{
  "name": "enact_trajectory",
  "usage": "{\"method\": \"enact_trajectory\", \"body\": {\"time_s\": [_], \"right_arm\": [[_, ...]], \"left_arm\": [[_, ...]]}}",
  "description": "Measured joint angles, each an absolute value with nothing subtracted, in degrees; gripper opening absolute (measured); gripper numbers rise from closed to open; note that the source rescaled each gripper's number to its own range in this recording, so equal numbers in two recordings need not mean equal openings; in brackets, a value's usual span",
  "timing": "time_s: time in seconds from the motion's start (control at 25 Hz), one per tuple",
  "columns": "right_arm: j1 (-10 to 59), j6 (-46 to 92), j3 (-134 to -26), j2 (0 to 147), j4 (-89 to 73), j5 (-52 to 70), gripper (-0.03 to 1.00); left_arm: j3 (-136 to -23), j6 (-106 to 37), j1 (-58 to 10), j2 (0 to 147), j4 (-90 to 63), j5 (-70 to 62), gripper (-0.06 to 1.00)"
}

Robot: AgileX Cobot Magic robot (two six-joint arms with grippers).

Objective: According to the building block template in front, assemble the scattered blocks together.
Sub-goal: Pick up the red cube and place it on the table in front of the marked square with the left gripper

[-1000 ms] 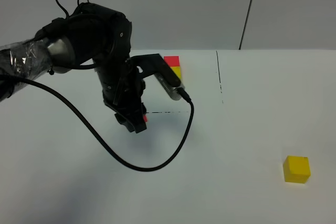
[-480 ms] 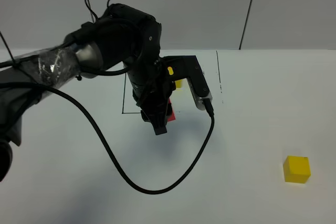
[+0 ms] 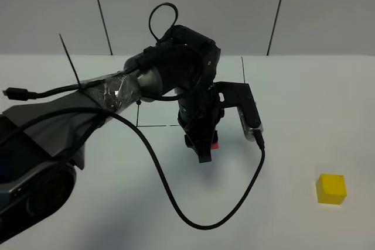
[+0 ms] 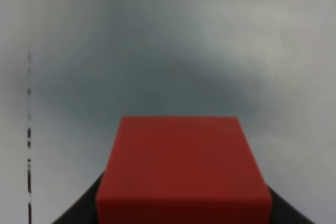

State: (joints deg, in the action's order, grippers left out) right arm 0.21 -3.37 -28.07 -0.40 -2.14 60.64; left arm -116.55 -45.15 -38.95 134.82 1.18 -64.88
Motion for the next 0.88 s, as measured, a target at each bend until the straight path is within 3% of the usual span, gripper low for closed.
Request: {"method": "enact_trajectory", "body": {"time_s": [0.88], "right_arm": [[0.2, -3.4, -28.1, -0.4, -2.1, 60.6, 0.78]], "left_arm": [[-121.2, -49.1, -40.4, 144.4, 4.0, -65.2, 0.0]]}}
